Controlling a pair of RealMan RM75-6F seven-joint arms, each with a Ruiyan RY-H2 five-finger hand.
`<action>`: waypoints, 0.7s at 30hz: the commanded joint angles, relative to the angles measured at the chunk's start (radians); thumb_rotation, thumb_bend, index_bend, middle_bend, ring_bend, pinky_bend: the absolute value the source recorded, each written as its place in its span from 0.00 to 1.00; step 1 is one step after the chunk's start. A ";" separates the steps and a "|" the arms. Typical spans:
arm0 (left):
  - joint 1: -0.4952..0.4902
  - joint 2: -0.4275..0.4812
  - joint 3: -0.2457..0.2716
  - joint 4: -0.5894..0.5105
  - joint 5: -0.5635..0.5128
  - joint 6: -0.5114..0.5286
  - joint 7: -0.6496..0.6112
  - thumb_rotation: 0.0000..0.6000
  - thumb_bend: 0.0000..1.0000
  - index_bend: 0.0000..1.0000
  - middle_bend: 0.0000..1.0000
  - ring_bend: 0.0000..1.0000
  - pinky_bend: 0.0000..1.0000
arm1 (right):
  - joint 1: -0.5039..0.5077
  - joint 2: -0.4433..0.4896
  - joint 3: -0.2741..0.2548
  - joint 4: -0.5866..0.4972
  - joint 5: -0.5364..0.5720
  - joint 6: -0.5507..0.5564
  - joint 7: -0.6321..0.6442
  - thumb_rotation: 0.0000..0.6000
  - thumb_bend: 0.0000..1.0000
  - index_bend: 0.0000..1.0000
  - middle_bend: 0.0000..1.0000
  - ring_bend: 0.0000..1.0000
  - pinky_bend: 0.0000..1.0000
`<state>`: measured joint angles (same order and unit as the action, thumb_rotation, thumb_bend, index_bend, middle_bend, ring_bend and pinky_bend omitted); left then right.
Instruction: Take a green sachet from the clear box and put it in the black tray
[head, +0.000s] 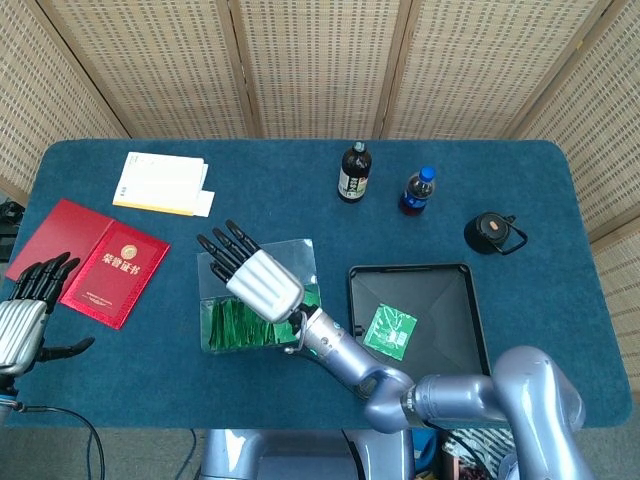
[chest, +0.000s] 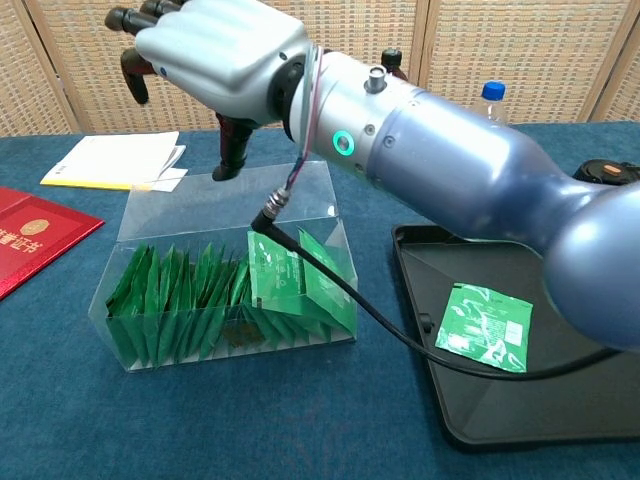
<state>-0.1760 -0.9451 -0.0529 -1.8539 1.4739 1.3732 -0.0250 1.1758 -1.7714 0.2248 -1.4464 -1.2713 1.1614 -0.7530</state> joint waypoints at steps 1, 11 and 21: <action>0.002 0.001 0.000 -0.001 0.001 0.004 -0.001 1.00 0.06 0.00 0.00 0.00 0.00 | -0.027 0.031 -0.032 -0.053 -0.006 -0.029 -0.029 1.00 0.24 0.40 0.00 0.00 0.07; 0.003 0.000 0.005 -0.004 0.010 0.007 0.005 1.00 0.06 0.00 0.00 0.00 0.00 | -0.040 0.014 -0.039 -0.076 0.079 -0.104 -0.111 1.00 0.33 0.48 0.01 0.00 0.07; -0.001 0.001 0.004 -0.001 0.004 0.001 -0.003 1.00 0.06 0.00 0.00 0.00 0.00 | -0.039 -0.031 -0.033 -0.018 0.122 -0.134 -0.147 1.00 0.35 0.49 0.02 0.00 0.07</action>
<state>-0.1769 -0.9440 -0.0492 -1.8553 1.4779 1.3739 -0.0281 1.1368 -1.7970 0.1927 -1.4730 -1.1540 1.0324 -0.8928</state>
